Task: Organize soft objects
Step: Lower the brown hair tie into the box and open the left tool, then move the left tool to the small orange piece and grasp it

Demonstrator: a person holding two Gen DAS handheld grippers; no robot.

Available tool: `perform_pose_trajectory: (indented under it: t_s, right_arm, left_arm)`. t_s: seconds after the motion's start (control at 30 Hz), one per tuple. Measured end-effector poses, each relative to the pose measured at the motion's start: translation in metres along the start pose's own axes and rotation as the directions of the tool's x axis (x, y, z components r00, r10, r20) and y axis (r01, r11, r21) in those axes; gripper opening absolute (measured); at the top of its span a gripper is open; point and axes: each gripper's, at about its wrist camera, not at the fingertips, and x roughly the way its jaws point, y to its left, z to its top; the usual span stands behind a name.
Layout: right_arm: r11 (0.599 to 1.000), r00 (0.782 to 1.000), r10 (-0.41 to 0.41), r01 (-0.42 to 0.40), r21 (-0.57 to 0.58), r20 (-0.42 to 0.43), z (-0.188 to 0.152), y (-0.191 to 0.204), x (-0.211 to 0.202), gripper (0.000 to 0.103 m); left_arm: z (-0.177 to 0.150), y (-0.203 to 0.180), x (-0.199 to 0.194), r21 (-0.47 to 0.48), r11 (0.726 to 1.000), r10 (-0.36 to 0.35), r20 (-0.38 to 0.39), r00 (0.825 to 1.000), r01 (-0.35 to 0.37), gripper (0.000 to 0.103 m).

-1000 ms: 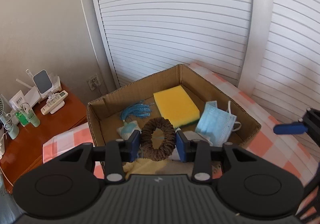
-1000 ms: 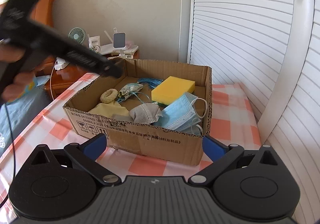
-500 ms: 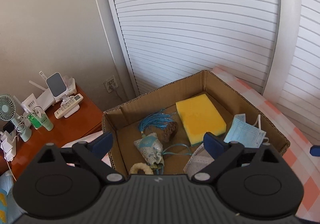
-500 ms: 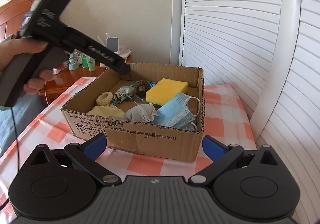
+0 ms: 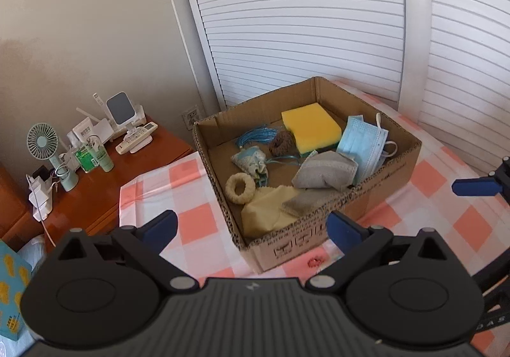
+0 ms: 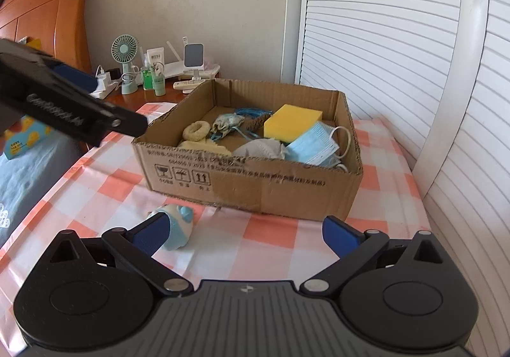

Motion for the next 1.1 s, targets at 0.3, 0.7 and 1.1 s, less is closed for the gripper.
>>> perform_pose_trajectory:
  t_s: [0.3, 0.7, 1.1]
  right_arm:
    - [0.999, 0.998, 0.048, -0.049, -0.020, -0.033, -0.018, 0.028, 0.025, 0.103]
    - [0.998, 0.998, -0.009, 0.005, -0.057, -0.063, -0.026, 0.061, 0.086, 0.103]
    - [0.999, 0.996, -0.043, 0.043, 0.004, -0.078, -0.029, 0.031, 0.093, 0.103]
  left_arm:
    - [-0.060, 0.006, -0.041, -0.119, 0.990, 0.078, 0.013, 0.997, -0.076, 0.102]
    - [-0.118, 0.022, -0.042, -0.277, 0.956, 0.093, -0.041, 0.995, -0.101, 0.102]
    - [-0.119, 0.011, -0.021, -0.260, 0.964, 0.041, -0.067, 0.997, -0.057, 0.102]
